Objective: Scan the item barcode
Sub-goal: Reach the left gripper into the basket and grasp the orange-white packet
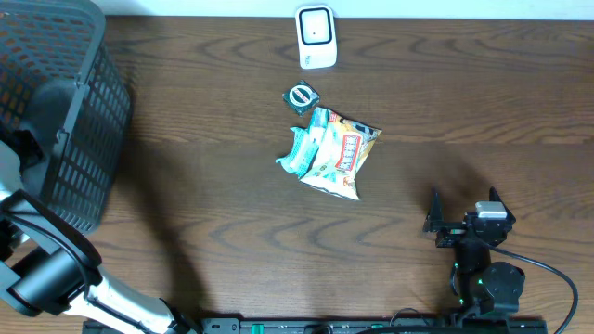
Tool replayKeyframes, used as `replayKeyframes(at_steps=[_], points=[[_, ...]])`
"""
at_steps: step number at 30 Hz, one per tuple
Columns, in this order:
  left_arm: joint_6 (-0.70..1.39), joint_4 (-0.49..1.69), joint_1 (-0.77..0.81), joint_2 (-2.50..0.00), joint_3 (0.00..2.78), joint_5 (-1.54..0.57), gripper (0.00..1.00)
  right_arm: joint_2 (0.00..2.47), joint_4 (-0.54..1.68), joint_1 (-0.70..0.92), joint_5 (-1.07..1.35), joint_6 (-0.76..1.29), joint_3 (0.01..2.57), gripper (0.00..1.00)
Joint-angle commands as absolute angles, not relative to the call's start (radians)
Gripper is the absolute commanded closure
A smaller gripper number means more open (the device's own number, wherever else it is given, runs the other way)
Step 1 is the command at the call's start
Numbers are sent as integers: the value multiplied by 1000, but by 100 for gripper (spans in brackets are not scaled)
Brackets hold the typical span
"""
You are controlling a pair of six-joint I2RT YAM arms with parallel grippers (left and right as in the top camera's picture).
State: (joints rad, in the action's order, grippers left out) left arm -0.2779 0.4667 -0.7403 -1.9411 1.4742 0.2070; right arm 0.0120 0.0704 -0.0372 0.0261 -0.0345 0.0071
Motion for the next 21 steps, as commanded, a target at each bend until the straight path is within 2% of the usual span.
replayKeyframes(at_steps=[1, 4, 10, 16, 17, 21], points=[[-295, 465, -762, -1990, 1477, 194, 15, 7, 75, -45, 21, -42, 6, 1], [-295, 459, -774, -2020, 1477, 194, 15, 7, 75, -45, 21, -42, 5, 1], [-294, 451, -792, -2038, 1477, 109, 46, 7, 75, -45, 21, -42, 6, 1], [-258, 451, -792, -2032, 1477, 97, 88, 7, 75, -45, 21, -42, 6, 1], [-244, 451, -792, -2026, 1477, 97, 92, 7, 75, -45, 21, -42, 6, 1], [-166, 452, -791, -1977, 1477, 96, 93, 7, 75, -45, 21, -42, 5, 1]])
